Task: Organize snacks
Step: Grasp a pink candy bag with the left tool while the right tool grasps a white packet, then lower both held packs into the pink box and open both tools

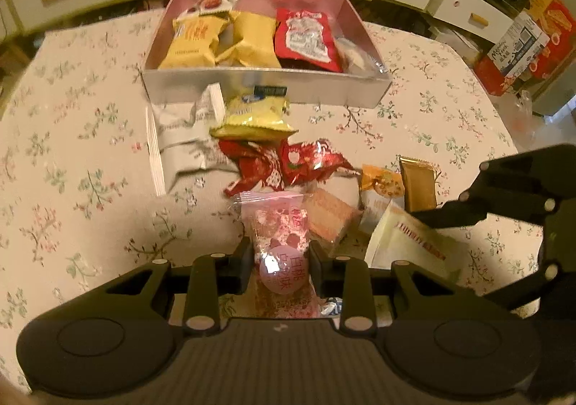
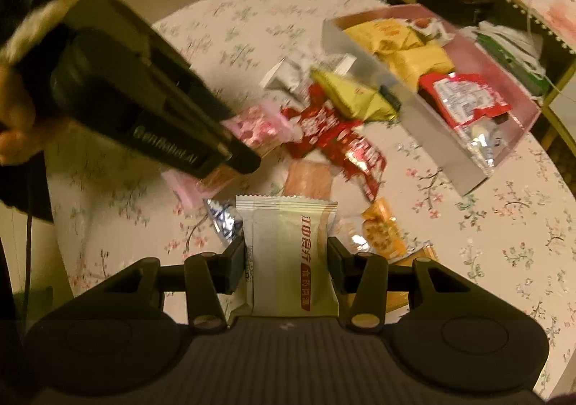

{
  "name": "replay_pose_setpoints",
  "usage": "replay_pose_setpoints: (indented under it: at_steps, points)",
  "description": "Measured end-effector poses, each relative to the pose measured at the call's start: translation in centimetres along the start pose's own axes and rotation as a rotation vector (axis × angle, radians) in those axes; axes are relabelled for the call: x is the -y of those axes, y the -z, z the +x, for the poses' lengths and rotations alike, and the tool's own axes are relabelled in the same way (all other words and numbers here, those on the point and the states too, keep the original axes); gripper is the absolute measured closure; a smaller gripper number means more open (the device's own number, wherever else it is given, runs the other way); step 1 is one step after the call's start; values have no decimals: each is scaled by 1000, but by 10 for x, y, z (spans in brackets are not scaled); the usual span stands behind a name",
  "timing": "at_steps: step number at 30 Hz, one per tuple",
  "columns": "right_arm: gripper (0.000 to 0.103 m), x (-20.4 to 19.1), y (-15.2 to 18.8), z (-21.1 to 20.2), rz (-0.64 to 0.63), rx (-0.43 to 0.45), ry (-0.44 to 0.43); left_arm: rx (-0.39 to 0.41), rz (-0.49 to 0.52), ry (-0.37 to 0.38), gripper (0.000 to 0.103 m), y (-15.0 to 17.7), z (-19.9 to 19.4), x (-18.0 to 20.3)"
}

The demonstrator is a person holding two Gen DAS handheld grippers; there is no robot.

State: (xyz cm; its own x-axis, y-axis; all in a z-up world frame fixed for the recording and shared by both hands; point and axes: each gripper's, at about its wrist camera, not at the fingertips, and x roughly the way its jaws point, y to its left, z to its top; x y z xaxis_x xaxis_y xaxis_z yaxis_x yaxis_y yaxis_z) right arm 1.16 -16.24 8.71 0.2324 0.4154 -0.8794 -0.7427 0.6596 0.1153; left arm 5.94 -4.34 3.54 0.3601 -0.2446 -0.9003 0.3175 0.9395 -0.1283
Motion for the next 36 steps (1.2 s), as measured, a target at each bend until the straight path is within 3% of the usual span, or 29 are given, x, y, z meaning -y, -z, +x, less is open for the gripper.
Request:
replay_pose_setpoints:
  at_steps: [7,16,22,28,36]
  points:
    - [59,13,-8,-9,78,64,35,36,-10,6,66,-6,-7,-4]
    - [59,35,-16,-18,228,131,70,86,-112,33,66,-25,-16,-29]
    - [59,64,-25,-16,427,170,100,136,-170,61,66,-50,-22,-47]
    - [59,102,-35,-6,662,187,92,167,-157,73,66,-84,-9,-48]
    - [59,147,-56,6,814,270,84,201,-77,45,66,-139,25,-47]
